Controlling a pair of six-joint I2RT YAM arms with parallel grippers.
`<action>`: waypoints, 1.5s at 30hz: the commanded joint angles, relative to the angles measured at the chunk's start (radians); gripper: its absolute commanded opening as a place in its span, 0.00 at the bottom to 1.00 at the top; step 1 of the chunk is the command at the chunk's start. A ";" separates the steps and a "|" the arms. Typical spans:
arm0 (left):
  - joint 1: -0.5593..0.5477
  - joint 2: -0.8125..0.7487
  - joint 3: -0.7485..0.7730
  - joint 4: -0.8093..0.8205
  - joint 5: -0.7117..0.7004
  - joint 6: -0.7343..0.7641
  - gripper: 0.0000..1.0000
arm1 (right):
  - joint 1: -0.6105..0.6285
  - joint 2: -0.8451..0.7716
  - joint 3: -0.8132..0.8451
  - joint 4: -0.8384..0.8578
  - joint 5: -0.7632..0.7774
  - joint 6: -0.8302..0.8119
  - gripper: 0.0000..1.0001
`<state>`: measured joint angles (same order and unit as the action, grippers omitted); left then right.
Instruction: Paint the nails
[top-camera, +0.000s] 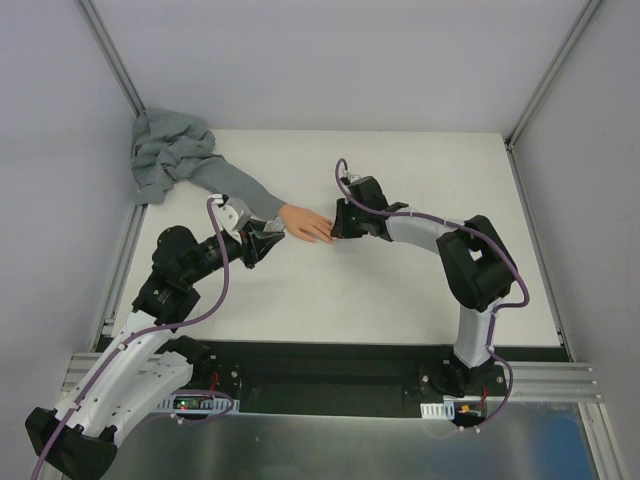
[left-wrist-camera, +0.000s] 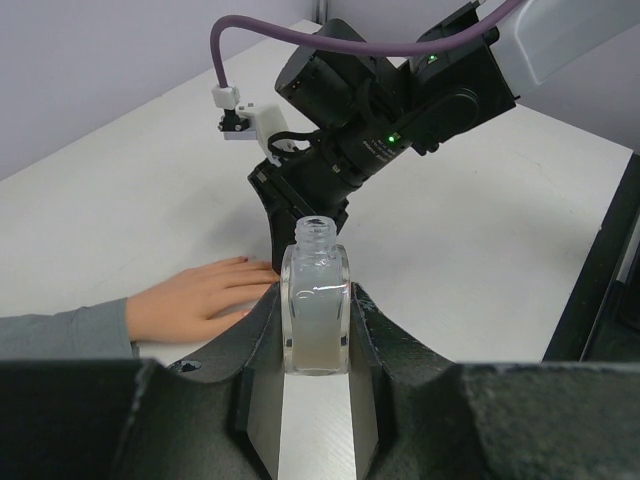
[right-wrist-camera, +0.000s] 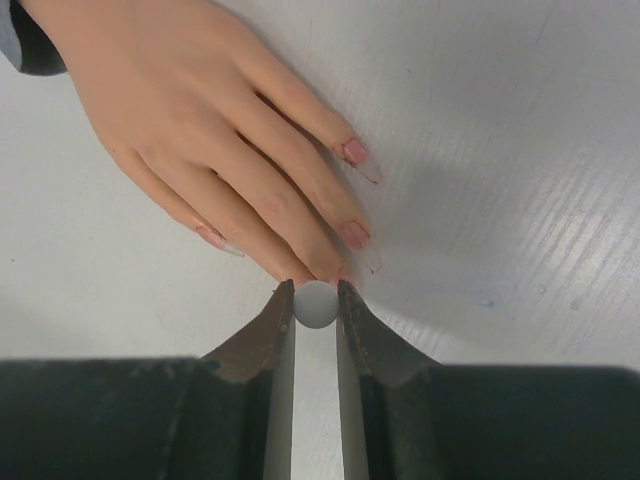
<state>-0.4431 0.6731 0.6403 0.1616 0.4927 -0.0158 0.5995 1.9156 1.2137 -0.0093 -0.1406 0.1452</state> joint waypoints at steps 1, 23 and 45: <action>0.014 -0.006 0.004 0.076 0.027 -0.016 0.00 | 0.005 -0.017 0.041 0.042 -0.030 0.005 0.00; 0.015 -0.004 0.004 0.078 0.032 -0.018 0.00 | 0.000 -0.043 0.006 -0.014 0.056 -0.004 0.01; 0.017 -0.004 0.004 0.079 0.035 -0.023 0.00 | 0.014 -0.066 -0.011 -0.015 0.062 -0.013 0.01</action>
<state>-0.4366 0.6731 0.6403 0.1768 0.4980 -0.0189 0.6041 1.9083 1.2011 -0.0231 -0.0910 0.1444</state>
